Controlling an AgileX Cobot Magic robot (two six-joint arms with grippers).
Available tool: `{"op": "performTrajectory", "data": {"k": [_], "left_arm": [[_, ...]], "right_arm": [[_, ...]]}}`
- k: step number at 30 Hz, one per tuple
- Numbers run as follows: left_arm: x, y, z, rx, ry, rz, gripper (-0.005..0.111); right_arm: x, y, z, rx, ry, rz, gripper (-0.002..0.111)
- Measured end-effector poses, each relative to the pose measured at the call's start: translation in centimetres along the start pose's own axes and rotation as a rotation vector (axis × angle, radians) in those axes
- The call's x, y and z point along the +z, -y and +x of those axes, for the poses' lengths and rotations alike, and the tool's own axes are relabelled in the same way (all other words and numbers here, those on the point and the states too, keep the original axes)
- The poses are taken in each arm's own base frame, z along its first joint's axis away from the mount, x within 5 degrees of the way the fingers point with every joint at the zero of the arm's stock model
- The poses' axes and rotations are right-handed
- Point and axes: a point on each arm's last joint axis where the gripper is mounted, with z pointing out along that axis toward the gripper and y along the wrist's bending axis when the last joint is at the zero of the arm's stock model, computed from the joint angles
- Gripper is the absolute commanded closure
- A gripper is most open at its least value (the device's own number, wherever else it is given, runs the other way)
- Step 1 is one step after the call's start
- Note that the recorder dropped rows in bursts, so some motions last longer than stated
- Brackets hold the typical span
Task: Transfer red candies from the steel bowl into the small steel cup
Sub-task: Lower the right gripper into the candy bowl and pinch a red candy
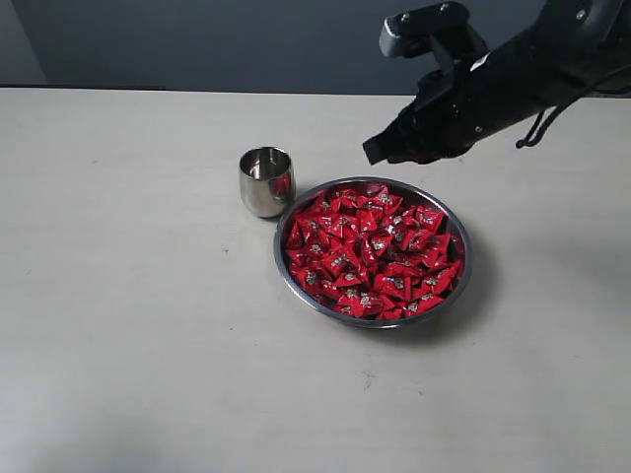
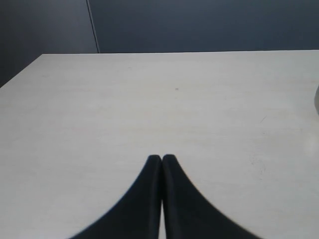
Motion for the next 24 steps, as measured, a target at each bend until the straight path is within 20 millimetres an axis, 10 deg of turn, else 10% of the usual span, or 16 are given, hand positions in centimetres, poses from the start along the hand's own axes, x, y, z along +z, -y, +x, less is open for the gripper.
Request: {"op": "performTrajectory", "data": {"k": [13,20,24], "left_arm": [[0.0,0.0,0.0,0.0,0.0,0.0,0.106],[0.0,0.0,0.0,0.0,0.0,0.0,0.106],[0.0,0.0,0.0,0.0,0.0,0.0,0.106]], "right_arm": [[4.8,0.5,1.7,0.161,-0.091,-0.035,0.109],[5.9,0.4,2.6,0.221,-0.153,-0.063,0.073],[5.9,0.3,2.5,0.248,-0.144,-0.074,0.072]]}}
